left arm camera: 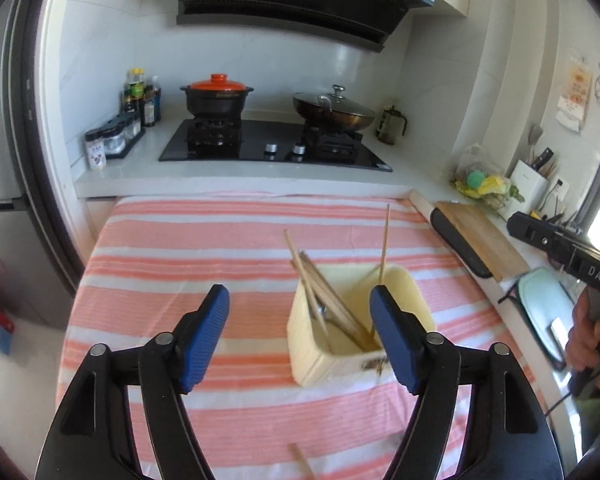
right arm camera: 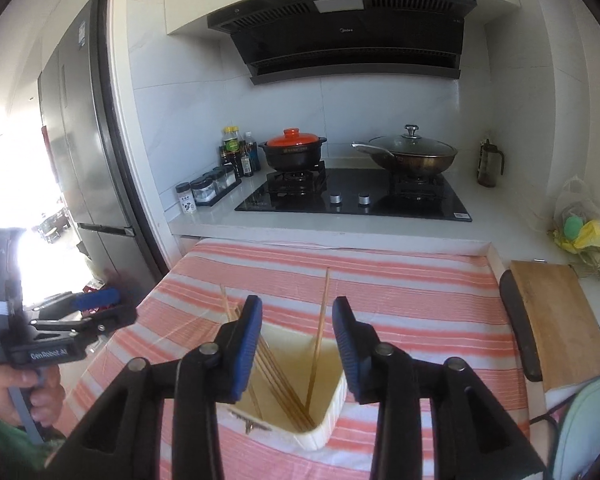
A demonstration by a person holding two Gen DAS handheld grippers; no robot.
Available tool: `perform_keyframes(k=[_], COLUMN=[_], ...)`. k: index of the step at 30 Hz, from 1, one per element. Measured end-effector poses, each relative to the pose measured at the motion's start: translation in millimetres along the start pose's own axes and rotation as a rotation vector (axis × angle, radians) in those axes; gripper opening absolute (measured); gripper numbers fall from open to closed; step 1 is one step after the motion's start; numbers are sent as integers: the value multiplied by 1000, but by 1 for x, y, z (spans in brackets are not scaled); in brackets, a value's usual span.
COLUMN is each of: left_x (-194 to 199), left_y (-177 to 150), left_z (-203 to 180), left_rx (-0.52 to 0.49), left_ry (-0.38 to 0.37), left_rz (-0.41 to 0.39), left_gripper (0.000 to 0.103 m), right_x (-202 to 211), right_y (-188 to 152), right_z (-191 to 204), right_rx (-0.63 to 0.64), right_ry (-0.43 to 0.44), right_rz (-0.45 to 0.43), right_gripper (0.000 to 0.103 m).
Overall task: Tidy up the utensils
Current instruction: 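Open both tools to release the chopsticks into the holder, then move both open tools back over the last chopstick and steel spoon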
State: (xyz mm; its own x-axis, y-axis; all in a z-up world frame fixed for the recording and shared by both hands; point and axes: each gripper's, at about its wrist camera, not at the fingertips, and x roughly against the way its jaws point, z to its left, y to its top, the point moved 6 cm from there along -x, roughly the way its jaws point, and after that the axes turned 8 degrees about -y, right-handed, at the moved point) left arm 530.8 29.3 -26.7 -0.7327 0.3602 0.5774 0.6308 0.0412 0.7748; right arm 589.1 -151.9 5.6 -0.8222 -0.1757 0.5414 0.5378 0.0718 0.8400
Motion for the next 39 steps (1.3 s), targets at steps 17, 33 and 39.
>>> perform_keyframes(k=[17, 33, 39], left_x=[50, 54, 56], left_y=[-165, -243, -258], left_z=[-23, 7, 9], left_rx=[-1, 151, 171], left_ry=[195, 225, 240], left_rz=[54, 109, 127], left_gripper=[79, 83, 83], right_x=[48, 47, 15], right_y=[-258, -313, -300], right_z=[-16, 49, 84], right_rx=[-152, -145, -151], right_ry=[-61, -12, -8], right_rz=[258, 310, 338], right_gripper=[46, 45, 45])
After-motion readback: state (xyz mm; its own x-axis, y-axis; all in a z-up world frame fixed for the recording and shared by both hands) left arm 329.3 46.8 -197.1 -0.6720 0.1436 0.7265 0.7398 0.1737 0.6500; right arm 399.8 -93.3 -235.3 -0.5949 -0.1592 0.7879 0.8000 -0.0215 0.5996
